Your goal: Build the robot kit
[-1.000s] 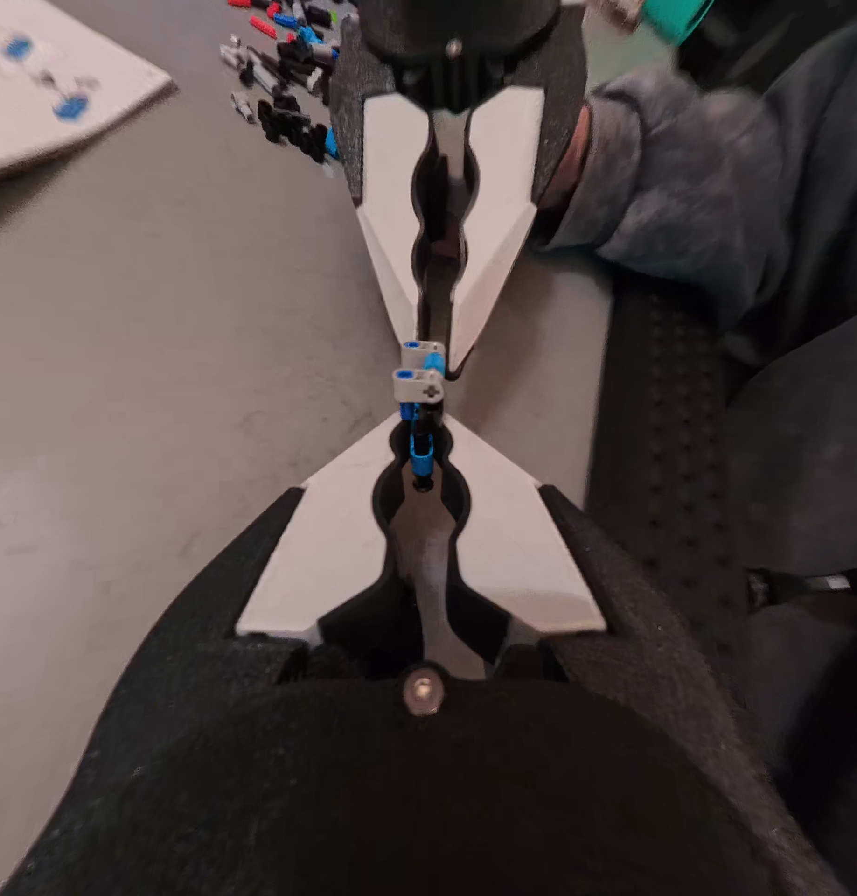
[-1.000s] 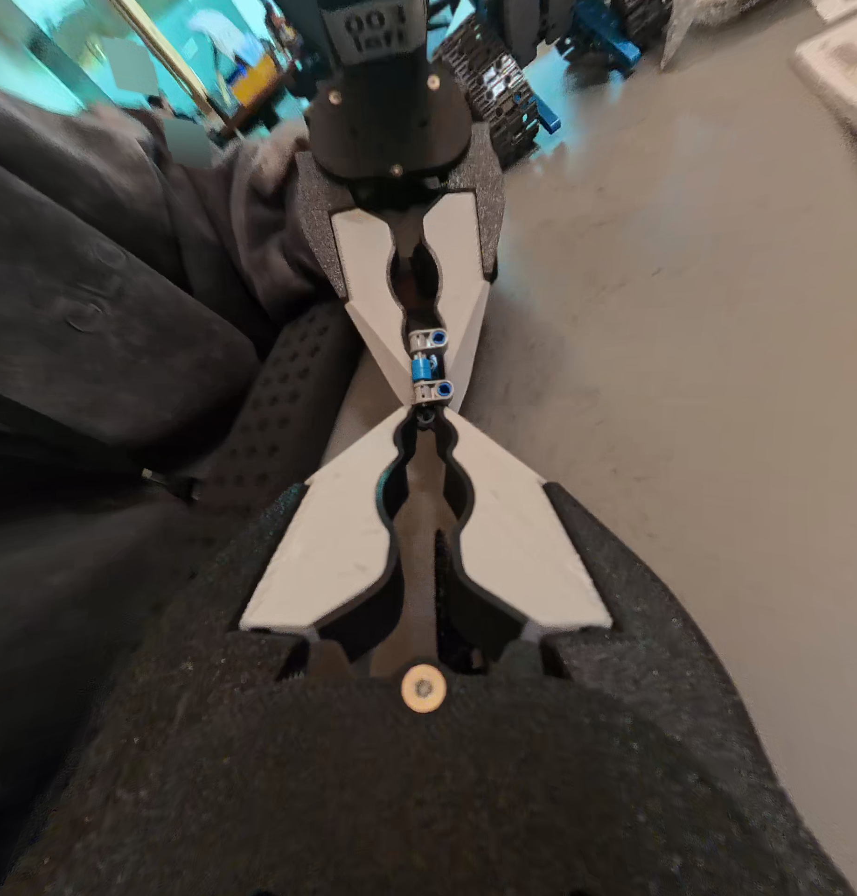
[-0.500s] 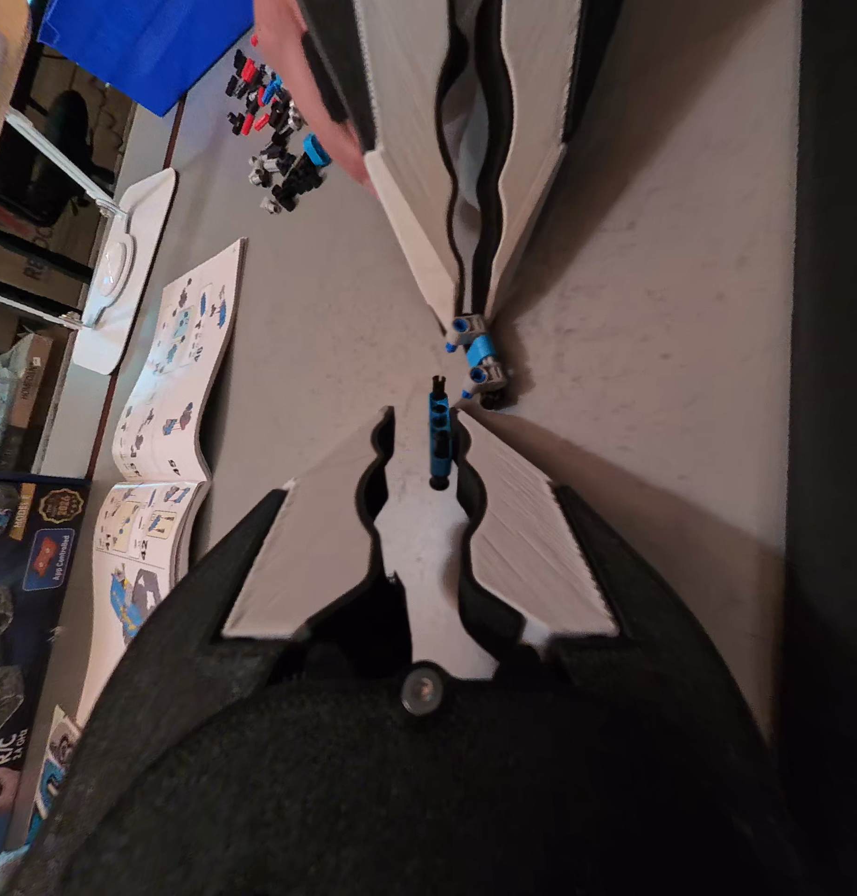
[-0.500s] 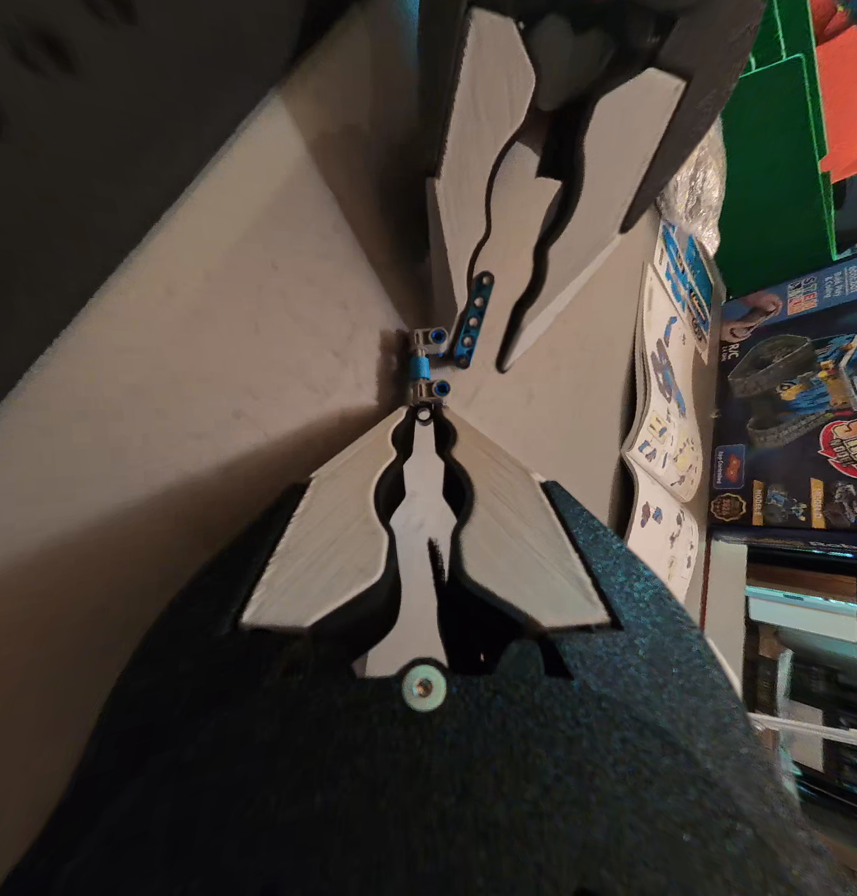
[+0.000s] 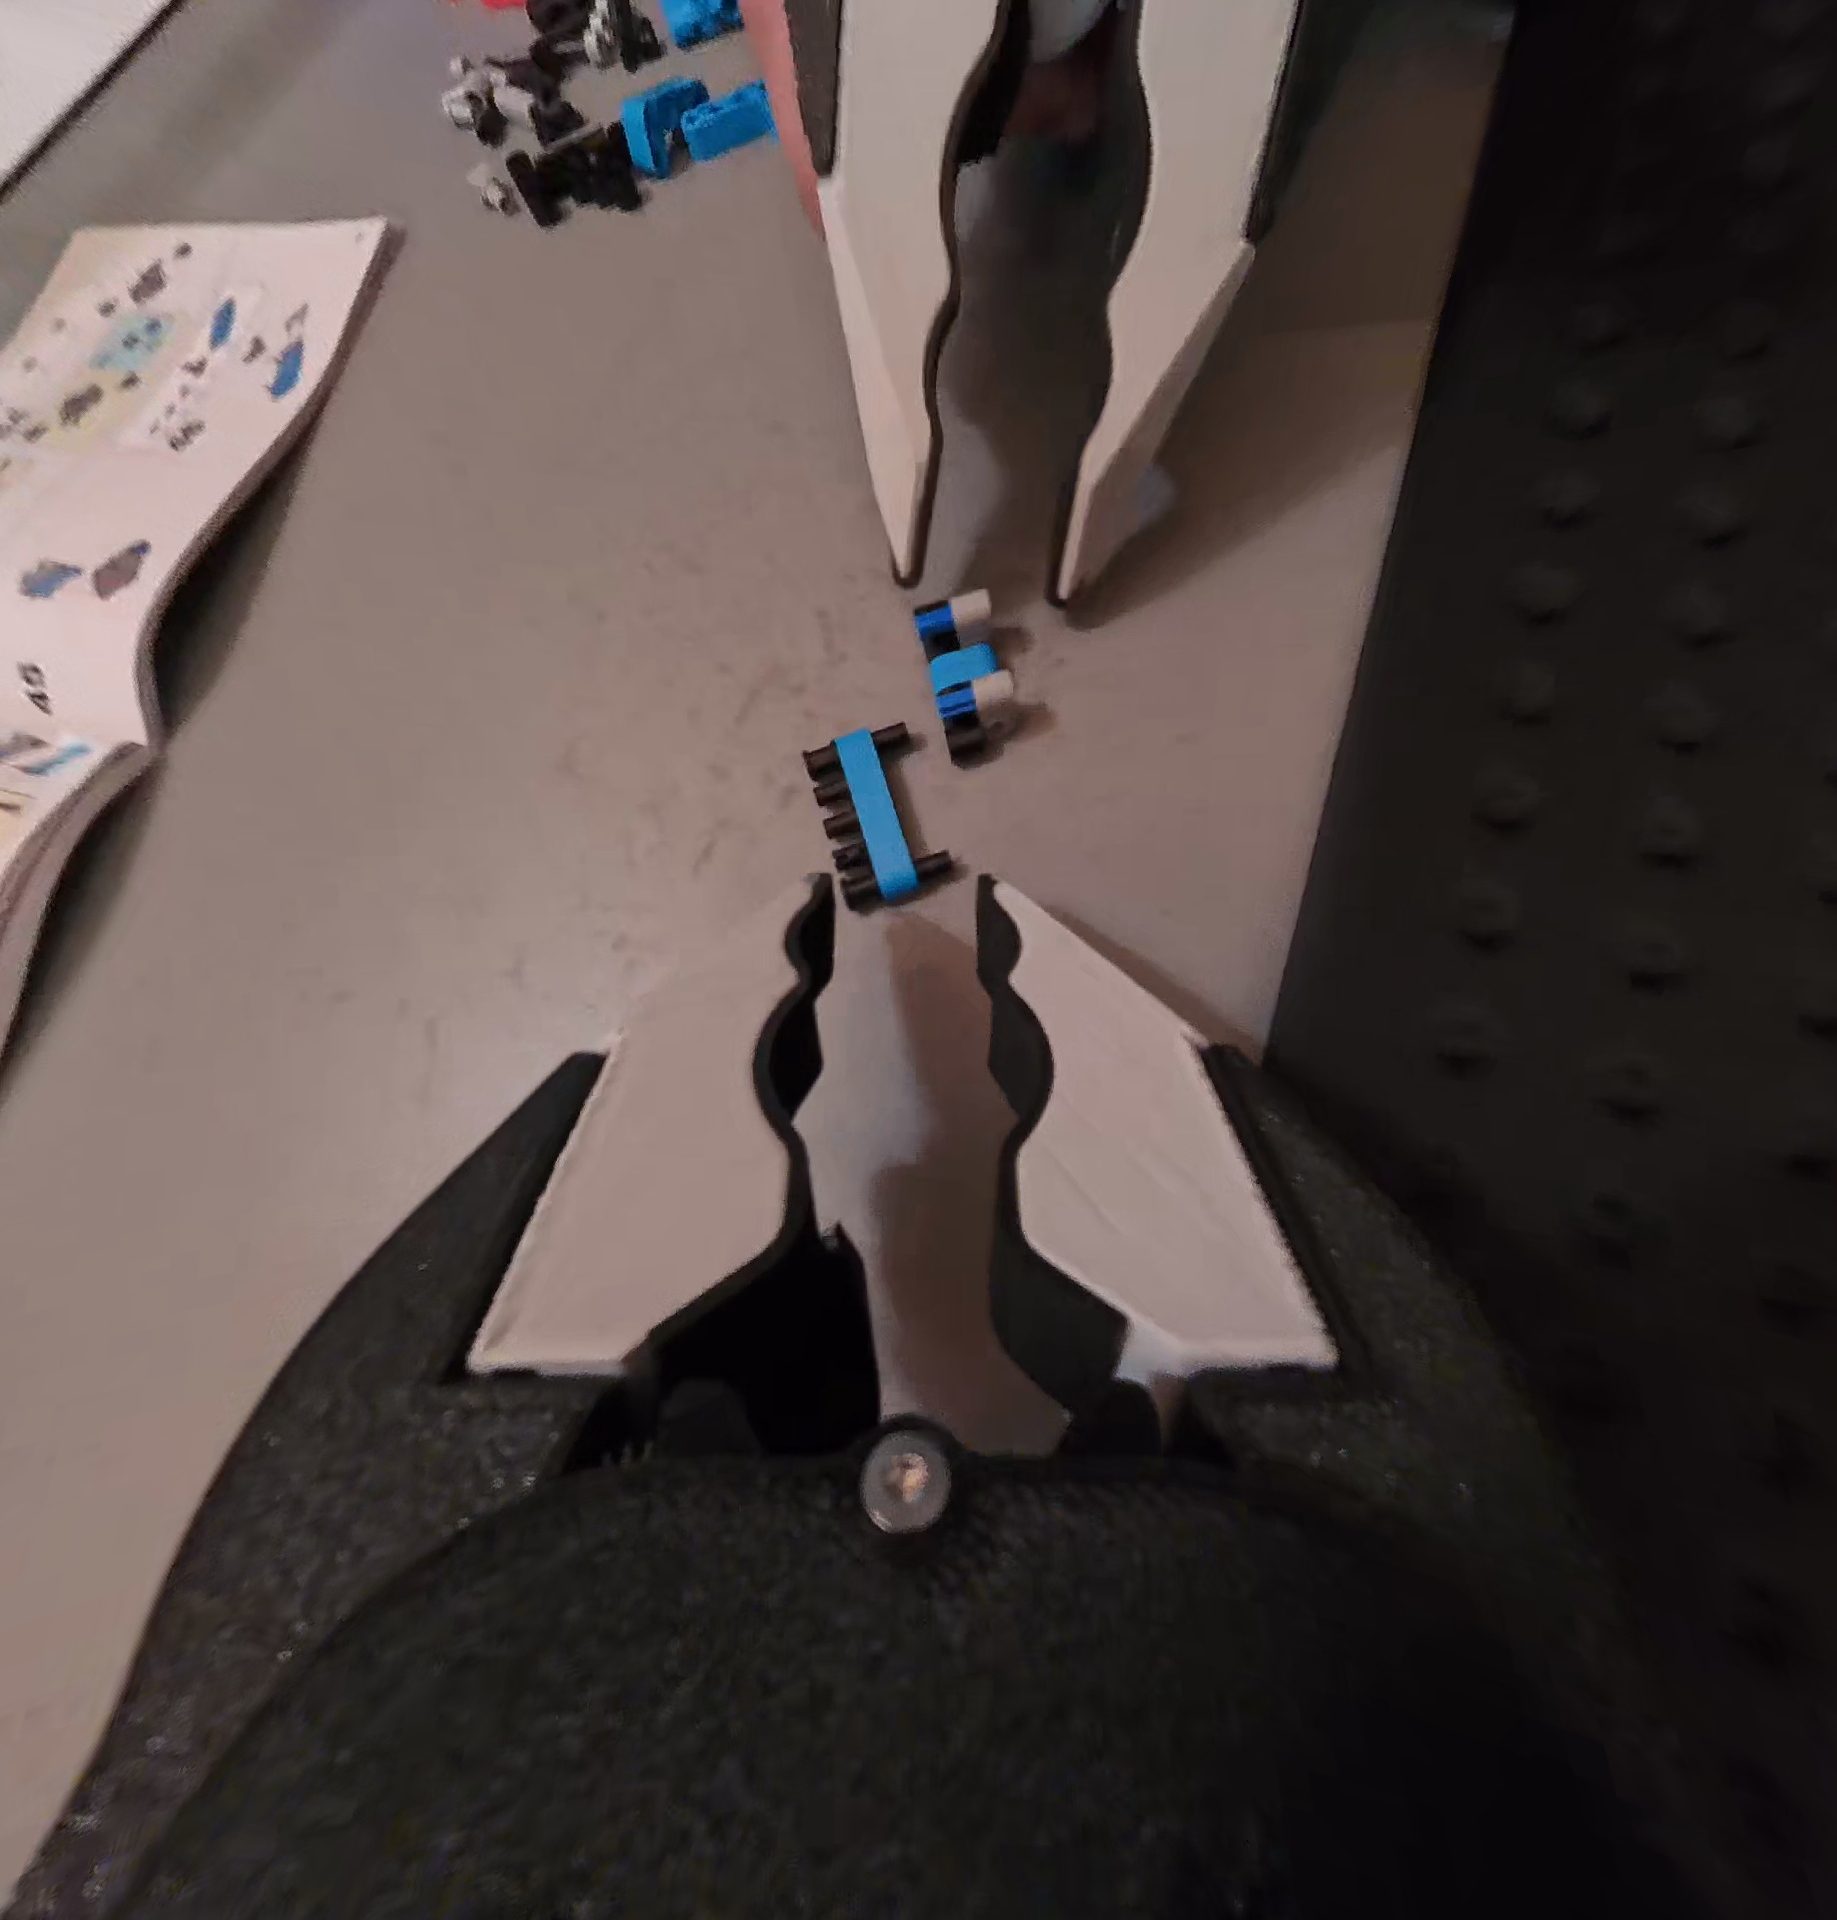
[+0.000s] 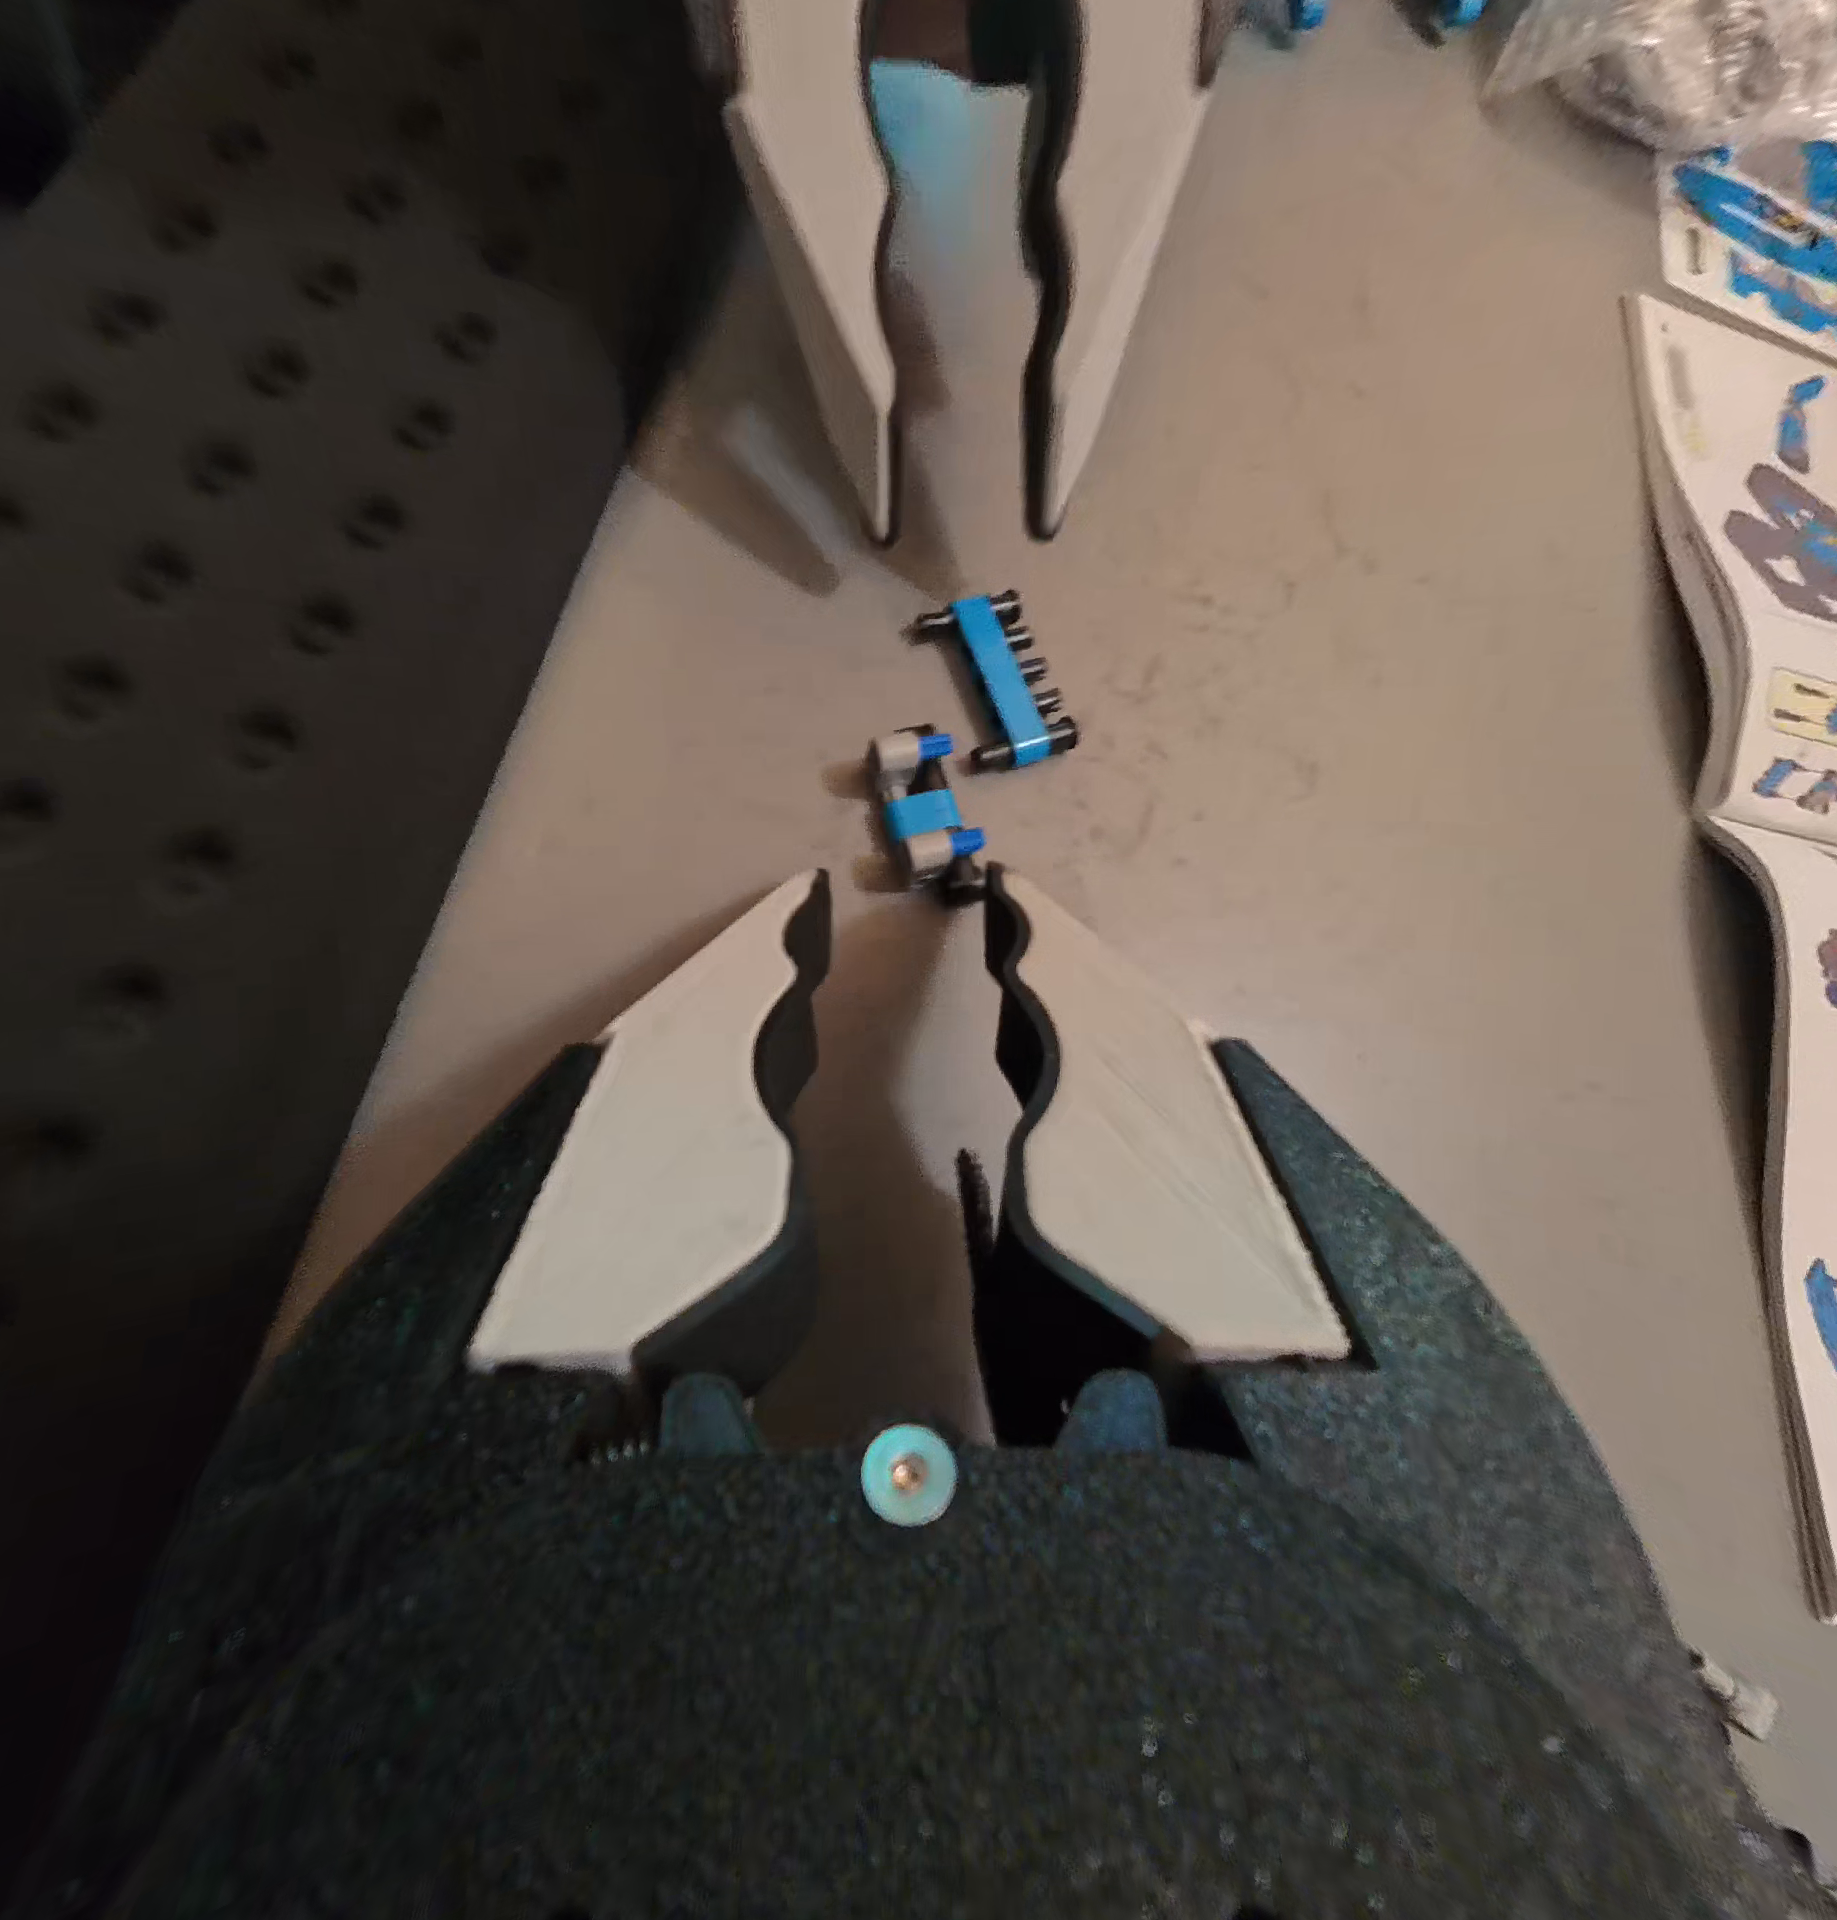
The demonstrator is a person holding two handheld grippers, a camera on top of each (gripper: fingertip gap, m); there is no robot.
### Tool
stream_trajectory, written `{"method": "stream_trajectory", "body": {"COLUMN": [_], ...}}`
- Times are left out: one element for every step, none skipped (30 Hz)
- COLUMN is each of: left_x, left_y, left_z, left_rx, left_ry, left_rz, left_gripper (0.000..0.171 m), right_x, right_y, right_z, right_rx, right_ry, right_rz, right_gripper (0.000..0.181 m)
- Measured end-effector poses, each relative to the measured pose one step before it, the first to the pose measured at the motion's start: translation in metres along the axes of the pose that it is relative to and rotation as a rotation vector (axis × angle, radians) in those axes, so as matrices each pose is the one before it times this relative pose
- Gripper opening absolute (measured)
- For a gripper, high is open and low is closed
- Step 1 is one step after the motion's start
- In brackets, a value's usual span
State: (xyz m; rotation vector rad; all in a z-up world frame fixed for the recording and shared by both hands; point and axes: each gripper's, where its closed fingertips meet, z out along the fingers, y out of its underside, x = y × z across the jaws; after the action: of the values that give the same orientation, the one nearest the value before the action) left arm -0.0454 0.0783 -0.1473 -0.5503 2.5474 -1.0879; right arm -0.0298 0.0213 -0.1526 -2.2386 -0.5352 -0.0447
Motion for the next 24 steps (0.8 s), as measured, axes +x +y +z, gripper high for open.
{"method": "stream_trajectory", "body": {"left_x": [-0.00296, -0.00137, -0.00015, -0.00128, -0.00137, -0.00091, -0.0018, -0.00161, -0.00019, 0.00089, 0.0014, 0.00179, 0.00074, 0.00003, 0.00062, 0.00107, 0.00138, 0.00069, -0.00034, -0.00055, 0.00004, 0.00005, -0.00001, 0.00136], "left_y": [0.00341, 0.00298, 0.0019, -0.00046, -0.00174, -0.00068, -0.00151, -0.00146, -0.00132, -0.00183, -0.00121, -0.00041, -0.00024, 0.00021, 0.00005, -0.00073, -0.00124, -0.00081, 0.00031, 0.00091, 0.00126, 0.00104, 0.00068, -0.00007], "left_z": [0.00266, 0.00279, 0.0028, 0.00214, 0.00138, 0.0017, 0.00161, 0.00188, 0.00197, 0.00164, 0.00107, 0.00061, -0.00001, -0.00062, -0.00141, -0.00216, -0.00267, -0.00203, -0.00093, 0.00043, 0.00148, 0.00211, 0.00214, 0.00187], "left_rx": [-0.01105, -0.00965, -0.00552, 0.00431, 0.00682, -0.00394, 0.00094, 0.00025, -0.0017, 0.00151, 0.00128, -0.00084, 0.00134, 0.00181, 0.00445, 0.01105, 0.01416, 0.00921, 0.00105, -0.00458, -0.00878, -0.01167, -0.01131, -0.00757], "left_ry": [0.0014, 0.0103, 0.0153, 0.0075, 0.0079, 0.0084, -0.0019, -0.0033, 0.0068, 0.0132, 0.0125, 0.0118, 0.0047, 0.0015, 0.0053, 0.0087, 0.0117, 0.0086, 0.0009, -0.002, 0.0009, 0.0, -0.0018, 0.0052], "left_rz": [-0.0142, -0.0107, -0.0074, -0.0075, -0.0091, 0.0022, 0.0117, 0.0113, 0.0033, 0.0006, 0.002, 0.0023, 0.0, -0.0047, -0.0069, -0.0103, -0.0137, -0.0129, -0.0081, -0.0015, 0.0006, 0.0008, 0.0025, 0.0047], "left_gripper": [0.027, 0.027, 0.026, 0.026, 0.02, 0.015, 0.015, 0.015, 0.015, 0.015, 0.015, 0.015, 0.015, 0.015, 0.019, 0.024, 0.029, 0.032, 0.034, 0.037, 0.04, 0.042, 0.043, 0.044], "right_x": [0.00299, 0.00085, 0.00178, 0.00169, -0.00142, -0.00099, -0.00102, -0.0011, -0.00007, 0.00113, 0.00087, 0.00034, 0.00104, 0.00007, -0.00116, 0.0001, -0.00032, -0.0008, -0.00078, 0.00137, 0.00351, 0.00387, 0.00331, 0.00352], "right_y": [-0.00216, -0.00112, 0.00054, 0.00164, 0.00065, -0.0004, -0.00118, -0.00124, -0.00128, -0.00073, -0.00073, -0.00049, -0.00003, 0.00058, -0.00001, -0.00082, -0.00118, -0.00219, -0.00311, -0.0022, -0.00122, -0.0006, 0.00056, 0.00142], "right_z": [-0.00023, 0.00025, 0.00104, 0.00168, 0.00173, 0.00163, 0.00156, 0.0014, 0.00154, 0.00147, 0.00105, 0.00055, 0.00048, 0.00034, -0.00008, -0.00071, -0.00165, -0.00244, -0.00306, -0.00319, -0.00321, -0.00235, -0.00118, -0.00028], "right_rx": [0.0168, 0.0106, -0.0008, -0.0105, -0.0068, -0.0013, -0.0004, 0.0, 0.0005, -0.0035, -0.0013, 0.0008, 0.0, -0.0032, 0.0007, 0.0042, 0.0066, 0.0153, 0.0238, 0.0203, 0.0163, 0.0132, 0.0046, -0.0049], "right_ry": [0.0006, -0.0131, -0.003, 0.0004, -0.0131, -0.0054, -0.0035, -0.0039, 0.0008, 0.0055, 0.0013, -0.0003, 0.0034, -0.0021, -0.0066, 0.0037, 0.0022, -0.0065, -0.0137, -0.0092, -0.0059, -0.0142, -0.0265, -0.0288], "right_rz": [0.0235, 0.0222, 0.0153, 0.0063, -0.0018, -0.0046, -0.0079, -0.0095, -0.0051, 0.0003, -0.0002, -0.0005, 0.0013, 0.0018, 0.0009, 0.0013, 0.0, 0.0029, 0.0061, 0.0029, -0.0001, -0.0007, -0.001, 0.0058], "right_gripper": [0.025, 0.025, 0.025, 0.023, 0.021, 0.019, 0.018, 0.016, 0.015, 0.016, 0.016, 0.016, 0.016, 0.016, 0.018, 0.023, 0.028, 0.03, 0.031, 0.033, 0.034, 0.035, 0.037, 0.038]}}
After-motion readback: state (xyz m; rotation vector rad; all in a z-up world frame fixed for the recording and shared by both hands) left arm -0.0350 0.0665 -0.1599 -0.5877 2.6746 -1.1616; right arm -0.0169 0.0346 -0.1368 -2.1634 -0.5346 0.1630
